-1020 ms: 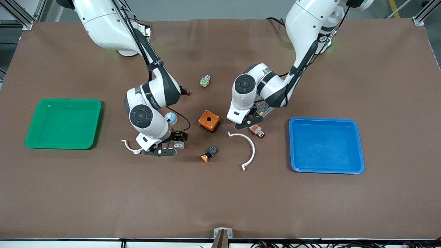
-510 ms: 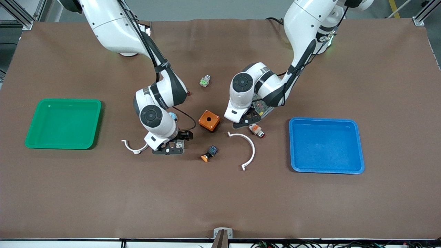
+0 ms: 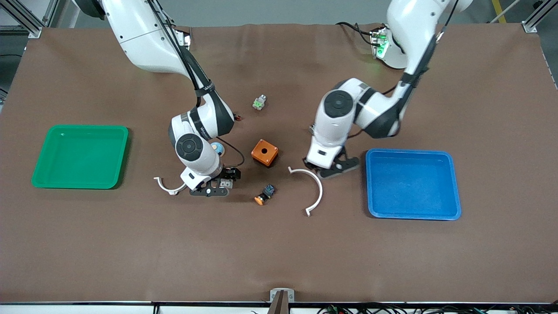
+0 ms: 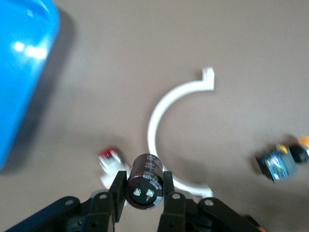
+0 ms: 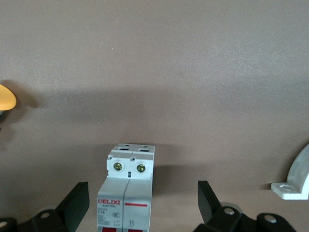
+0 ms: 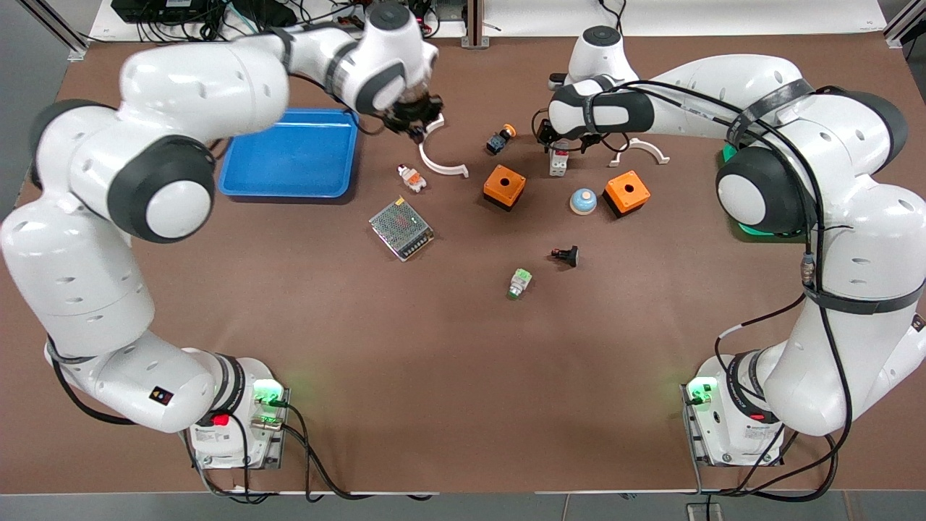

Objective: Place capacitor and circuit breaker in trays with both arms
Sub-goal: 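Carry the capacitor to the blue tray while the right gripper lifts the breaker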

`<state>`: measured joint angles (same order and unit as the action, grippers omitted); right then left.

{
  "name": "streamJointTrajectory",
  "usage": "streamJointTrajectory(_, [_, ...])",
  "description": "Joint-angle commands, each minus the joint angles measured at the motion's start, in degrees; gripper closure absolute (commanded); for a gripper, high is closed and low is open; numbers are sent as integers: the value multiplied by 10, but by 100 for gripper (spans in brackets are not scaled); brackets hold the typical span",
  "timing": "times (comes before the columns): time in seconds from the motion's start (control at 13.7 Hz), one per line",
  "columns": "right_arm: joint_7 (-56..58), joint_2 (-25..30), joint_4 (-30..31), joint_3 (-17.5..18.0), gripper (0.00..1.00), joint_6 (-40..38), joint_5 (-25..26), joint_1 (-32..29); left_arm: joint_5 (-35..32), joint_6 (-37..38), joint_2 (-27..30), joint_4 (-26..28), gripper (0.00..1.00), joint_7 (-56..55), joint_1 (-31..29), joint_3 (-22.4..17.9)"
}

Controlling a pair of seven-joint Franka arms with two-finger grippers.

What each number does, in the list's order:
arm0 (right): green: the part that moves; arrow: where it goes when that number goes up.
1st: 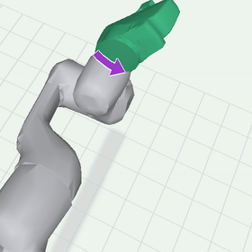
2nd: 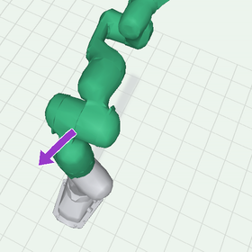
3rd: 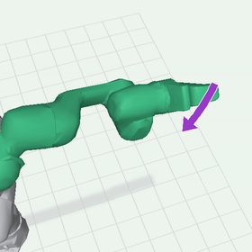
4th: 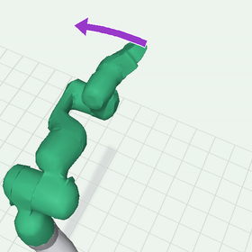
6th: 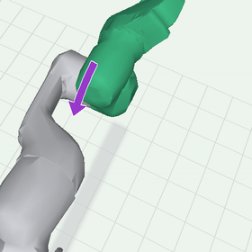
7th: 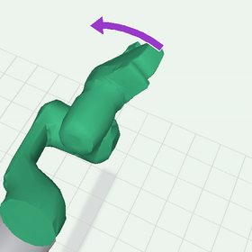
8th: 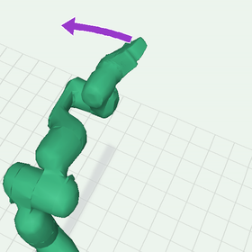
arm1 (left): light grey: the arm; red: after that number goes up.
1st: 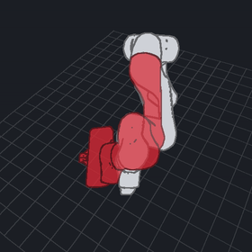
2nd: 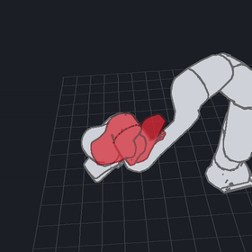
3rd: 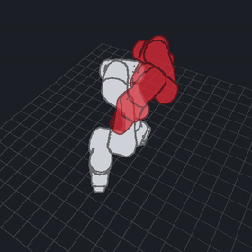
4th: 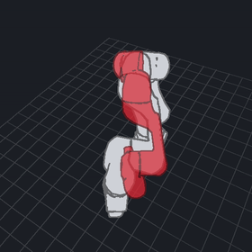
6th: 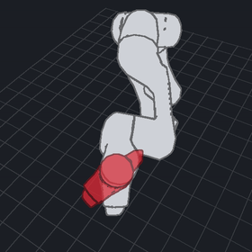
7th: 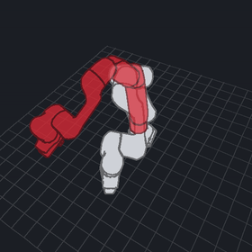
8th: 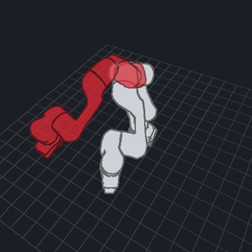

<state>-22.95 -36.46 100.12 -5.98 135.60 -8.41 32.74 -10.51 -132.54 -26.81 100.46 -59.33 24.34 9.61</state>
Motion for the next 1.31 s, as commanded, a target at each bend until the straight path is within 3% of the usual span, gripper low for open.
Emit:
streamJointTrajectory(0.0, [-6, 9, 7, 2, 9, 4, -6, 2, -10, 33, 26, 10, 99, 91, -56, 5])
streamJointTrajectory(0.15, [-6, 9, 7, 2, 23, 4, -6, 5, -11, 69, 34, 10, 100, 155, -95, 5])
streamJointTrajectory(0.51, [-6, 10, 6, 2, 70, 1, -6, 6, -11, 71, 28, 20, 100, 263, -183, 7])
streamJointTrajectory(0.66, [-6, 11, 3, 2, 82, -3, -6, 6, -11, 71, 27, 27, 99, 296, -211, 7])
streamJointTrajectory(0.87, [-14, 47, -11, 0, 84, -57, -6, -1, -11, 66, 18, 33, 99, 322, -234, 8])
streamJointTrajectory(1.24, [50, 118, -127, -40, 83, -335, -2, -63, -11, 22, -10, 49, 99, 331, -260, 8])
